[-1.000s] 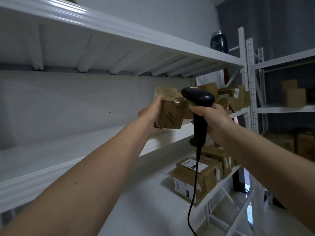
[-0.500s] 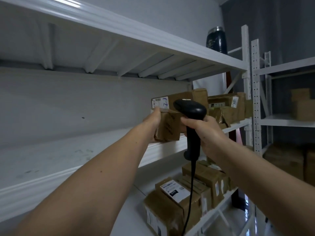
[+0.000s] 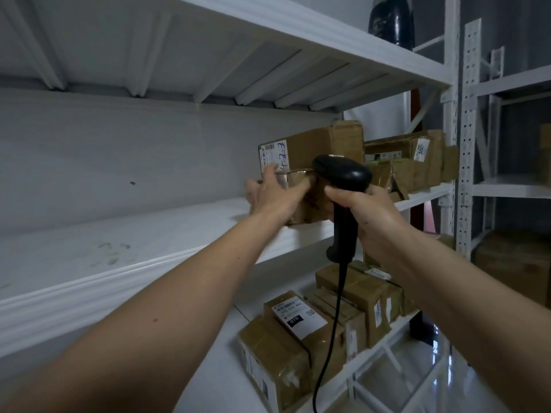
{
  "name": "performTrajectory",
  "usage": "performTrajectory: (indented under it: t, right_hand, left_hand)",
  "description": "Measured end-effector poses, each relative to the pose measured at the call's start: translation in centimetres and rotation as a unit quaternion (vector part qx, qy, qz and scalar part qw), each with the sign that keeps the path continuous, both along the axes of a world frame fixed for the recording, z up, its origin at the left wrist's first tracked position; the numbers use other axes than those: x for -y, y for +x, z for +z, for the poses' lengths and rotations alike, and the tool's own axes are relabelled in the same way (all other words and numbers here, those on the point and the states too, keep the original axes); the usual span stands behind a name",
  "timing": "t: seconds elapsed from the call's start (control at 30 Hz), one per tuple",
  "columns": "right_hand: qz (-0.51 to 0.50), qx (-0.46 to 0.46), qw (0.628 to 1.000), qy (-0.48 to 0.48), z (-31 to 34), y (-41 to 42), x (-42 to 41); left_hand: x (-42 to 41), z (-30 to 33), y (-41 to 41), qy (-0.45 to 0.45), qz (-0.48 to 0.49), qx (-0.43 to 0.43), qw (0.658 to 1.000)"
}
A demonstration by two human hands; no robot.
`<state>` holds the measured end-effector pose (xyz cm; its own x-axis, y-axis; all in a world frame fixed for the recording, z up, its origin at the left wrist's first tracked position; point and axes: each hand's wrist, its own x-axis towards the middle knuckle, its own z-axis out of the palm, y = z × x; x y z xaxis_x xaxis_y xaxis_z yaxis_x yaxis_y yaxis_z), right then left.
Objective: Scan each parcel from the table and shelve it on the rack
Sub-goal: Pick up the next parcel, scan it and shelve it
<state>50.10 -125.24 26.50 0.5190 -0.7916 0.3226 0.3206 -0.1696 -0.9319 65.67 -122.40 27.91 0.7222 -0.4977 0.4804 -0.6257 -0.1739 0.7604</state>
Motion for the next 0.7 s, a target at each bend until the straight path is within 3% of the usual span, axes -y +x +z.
performTrajectory:
  t: [0.1, 0.47, 0.53, 0.63, 0.7]
  right_hand:
    - [0.000, -0.007, 1.000, 0.003, -0.2, 0.2, 0.0]
    - [0.015, -0.007, 1.000, 0.005, -1.0, 0.3, -0.8]
    - [0.029, -0.014, 0.999, -0.008, -1.0, 0.6, -1.7]
    - [0.060, -0.006, 0.998, -0.013, -1.0, 1.2, -3.9]
    - [0.078, 0.002, 0.997, -0.016, -0.9, 1.6, -5.9]
  left_hand:
    - [0.1, -0.5, 0.9, 0.032, 0.018, 0.087, 0.996]
    - [-0.3, -1.0, 0.6, 0.022, -0.044, 0.052, 0.997]
    - [-1.9, -1.6, 0.5, 0.061, 0.002, 0.130, 0.990]
    - [-5.2, -1.9, 0.5, 0.133, 0.075, 0.290, 0.945]
    - [-7.6, -1.8, 0.6, 0.169, 0.100, 0.352, 0.915]
